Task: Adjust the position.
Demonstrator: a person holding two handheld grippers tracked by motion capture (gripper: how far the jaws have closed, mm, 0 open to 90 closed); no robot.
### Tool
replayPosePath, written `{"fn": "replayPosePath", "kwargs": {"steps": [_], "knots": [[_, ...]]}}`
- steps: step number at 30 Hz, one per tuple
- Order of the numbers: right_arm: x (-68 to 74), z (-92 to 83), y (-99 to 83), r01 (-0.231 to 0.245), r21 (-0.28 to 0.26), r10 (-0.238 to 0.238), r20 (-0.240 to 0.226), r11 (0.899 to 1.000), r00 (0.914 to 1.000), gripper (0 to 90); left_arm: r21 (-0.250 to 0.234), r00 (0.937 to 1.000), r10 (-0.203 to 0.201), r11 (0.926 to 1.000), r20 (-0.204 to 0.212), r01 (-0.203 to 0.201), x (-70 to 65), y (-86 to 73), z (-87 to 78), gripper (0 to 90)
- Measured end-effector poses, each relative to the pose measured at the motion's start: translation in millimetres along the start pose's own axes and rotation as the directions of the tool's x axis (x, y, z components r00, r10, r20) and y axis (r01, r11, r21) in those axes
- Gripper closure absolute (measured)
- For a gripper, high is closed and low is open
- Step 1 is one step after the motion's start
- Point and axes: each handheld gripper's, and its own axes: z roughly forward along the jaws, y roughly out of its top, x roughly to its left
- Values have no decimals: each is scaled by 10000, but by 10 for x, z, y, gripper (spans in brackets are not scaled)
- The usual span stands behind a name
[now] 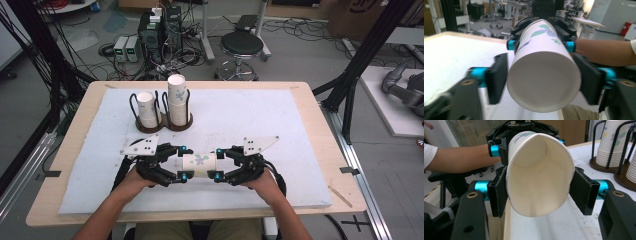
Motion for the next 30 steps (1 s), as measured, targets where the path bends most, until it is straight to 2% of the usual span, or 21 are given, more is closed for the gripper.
{"fn": "replayPosePath", "kwargs": {"steps": [3,5,9,16,23,27,30], "knots": [[1,6,-3,-10,98,11,-65,10000,10000,375,260,9992,-249,9993,-303,257,-9,6,15,153],[1,4,-2,2,139,-1,-63,9999,10000,375,343,9993,-254,9991,-265,263,-13,6,5,151],[-3,-24,8,-185,170,186,-41,9997,9998,373,488,9987,-174,9986,-475,198,-23,16,-47,151],[-15,-102,93,-234,930,181,571,9954,9982,374,999,9935,100,9950,-1135,14,-34,46,-149,151],[-52,-95,204,-286,2024,120,826,9789,9965,376,1746,9911,287,9846,-1299,-56,-32,63,-148,154],[-67,-75,312,-172,2709,-88,942,9624,9955,377,2088,9909,405,9779,-1286,-129,-26,118,-129,154],[-69,-53,416,-135,3313,-195,959,9434,9952,377,2326,9908,460,9725,-1270,-153,-16,169,-103,154]]}}
